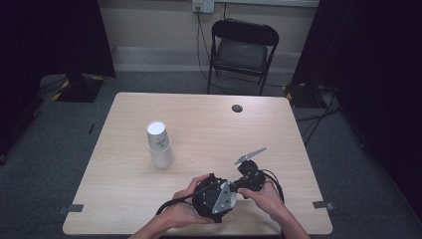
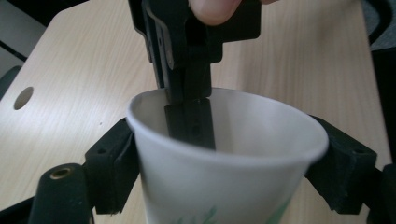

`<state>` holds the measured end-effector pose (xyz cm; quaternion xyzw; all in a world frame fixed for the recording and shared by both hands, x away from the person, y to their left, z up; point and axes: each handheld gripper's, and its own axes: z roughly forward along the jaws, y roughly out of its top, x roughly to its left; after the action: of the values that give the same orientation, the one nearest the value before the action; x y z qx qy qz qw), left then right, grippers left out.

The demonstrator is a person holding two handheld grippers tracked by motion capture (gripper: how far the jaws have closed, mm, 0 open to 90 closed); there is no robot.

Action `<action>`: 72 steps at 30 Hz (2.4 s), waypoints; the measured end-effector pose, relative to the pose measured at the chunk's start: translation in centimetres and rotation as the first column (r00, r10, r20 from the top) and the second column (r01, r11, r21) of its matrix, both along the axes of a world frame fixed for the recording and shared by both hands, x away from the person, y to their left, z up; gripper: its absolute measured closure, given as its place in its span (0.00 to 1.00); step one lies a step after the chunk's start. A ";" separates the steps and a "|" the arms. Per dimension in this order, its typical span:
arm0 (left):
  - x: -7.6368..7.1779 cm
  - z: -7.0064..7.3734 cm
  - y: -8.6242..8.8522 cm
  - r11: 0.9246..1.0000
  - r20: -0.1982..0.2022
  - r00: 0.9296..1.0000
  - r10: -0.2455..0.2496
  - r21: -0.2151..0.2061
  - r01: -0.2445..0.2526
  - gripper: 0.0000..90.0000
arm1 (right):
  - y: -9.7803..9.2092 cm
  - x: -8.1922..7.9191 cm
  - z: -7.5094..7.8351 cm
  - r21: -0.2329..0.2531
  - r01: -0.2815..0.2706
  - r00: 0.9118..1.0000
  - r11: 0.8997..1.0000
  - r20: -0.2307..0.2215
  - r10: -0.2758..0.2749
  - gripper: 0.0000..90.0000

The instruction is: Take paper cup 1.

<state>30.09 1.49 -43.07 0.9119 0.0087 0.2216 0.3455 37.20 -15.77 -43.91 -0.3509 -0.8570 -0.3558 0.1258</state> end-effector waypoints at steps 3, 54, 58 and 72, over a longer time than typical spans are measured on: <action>0.1 0.0 0.0 1.000 0.007 1.000 -0.001 -0.003 0.001 0.24 | 0.1 0.0 0.0 0.004 0.002 1.000 1.000 -0.007 -0.002 0.97; 2.3 -0.1 2.8 0.942 -0.169 0.975 0.146 -0.277 -0.189 0.28 | -1.7 0.0 1.7 0.137 0.103 0.983 0.985 0.139 -0.122 0.65; 2.6 -0.1 3.3 0.925 -0.207 0.965 0.161 -0.310 -0.220 0.28 | -2.0 -0.2 2.2 0.180 0.107 0.974 0.978 0.178 -0.140 0.64; 3.4 0.2 4.6 0.856 -0.313 0.931 0.191 -0.411 -0.313 0.29 | -3.7 -0.7 3.6 0.276 0.139 0.939 0.951 0.269 -0.215 0.57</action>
<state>33.50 6.09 -42.82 0.8174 0.2259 0.1352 0.5124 36.54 -19.45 -40.33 -0.3510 -0.7782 -0.5207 0.0071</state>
